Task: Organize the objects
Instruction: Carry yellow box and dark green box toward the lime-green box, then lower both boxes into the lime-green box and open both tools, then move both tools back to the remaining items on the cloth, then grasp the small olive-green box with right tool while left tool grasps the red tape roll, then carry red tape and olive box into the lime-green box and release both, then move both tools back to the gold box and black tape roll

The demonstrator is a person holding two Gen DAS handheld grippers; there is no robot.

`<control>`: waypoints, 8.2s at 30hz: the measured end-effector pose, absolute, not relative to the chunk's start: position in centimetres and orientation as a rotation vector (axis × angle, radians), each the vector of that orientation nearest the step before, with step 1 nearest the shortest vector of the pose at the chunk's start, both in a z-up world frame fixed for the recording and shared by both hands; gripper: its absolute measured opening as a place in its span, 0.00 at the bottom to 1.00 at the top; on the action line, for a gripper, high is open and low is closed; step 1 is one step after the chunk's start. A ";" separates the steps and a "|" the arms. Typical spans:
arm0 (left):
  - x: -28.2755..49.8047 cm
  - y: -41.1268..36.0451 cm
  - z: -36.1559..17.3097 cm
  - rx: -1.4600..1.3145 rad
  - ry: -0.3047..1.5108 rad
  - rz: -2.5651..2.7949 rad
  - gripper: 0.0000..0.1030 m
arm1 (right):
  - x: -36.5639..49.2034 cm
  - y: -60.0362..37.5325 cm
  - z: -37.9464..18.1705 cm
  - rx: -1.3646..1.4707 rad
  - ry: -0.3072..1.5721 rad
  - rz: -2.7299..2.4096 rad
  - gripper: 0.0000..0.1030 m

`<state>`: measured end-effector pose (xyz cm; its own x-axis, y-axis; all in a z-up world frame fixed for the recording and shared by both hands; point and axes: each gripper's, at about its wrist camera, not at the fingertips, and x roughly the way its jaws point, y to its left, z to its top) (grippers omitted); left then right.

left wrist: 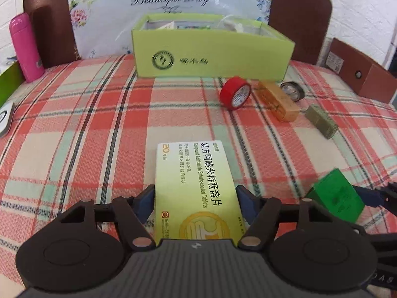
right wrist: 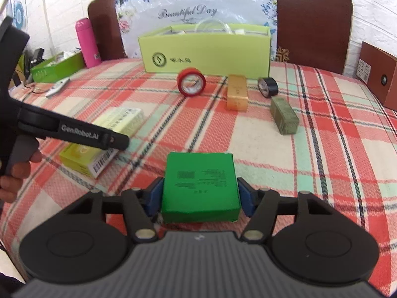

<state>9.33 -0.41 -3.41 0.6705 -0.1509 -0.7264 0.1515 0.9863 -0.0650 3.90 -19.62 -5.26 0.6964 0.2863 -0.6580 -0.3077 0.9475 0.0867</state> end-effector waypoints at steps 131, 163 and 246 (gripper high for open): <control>13.1 -3.8 -2.2 -0.015 0.783 -0.310 0.22 | 6.6 -23.5 -6.8 0.137 0.730 0.390 0.22; 10.2 -0.8 -2.8 -0.056 0.796 -0.317 0.19 | 7.7 -19.8 -5.7 0.009 0.731 0.365 0.21; 9.4 -3.2 1.3 -0.011 0.706 -0.038 0.96 | 5.7 -26.5 -3.5 0.143 0.510 0.172 1.00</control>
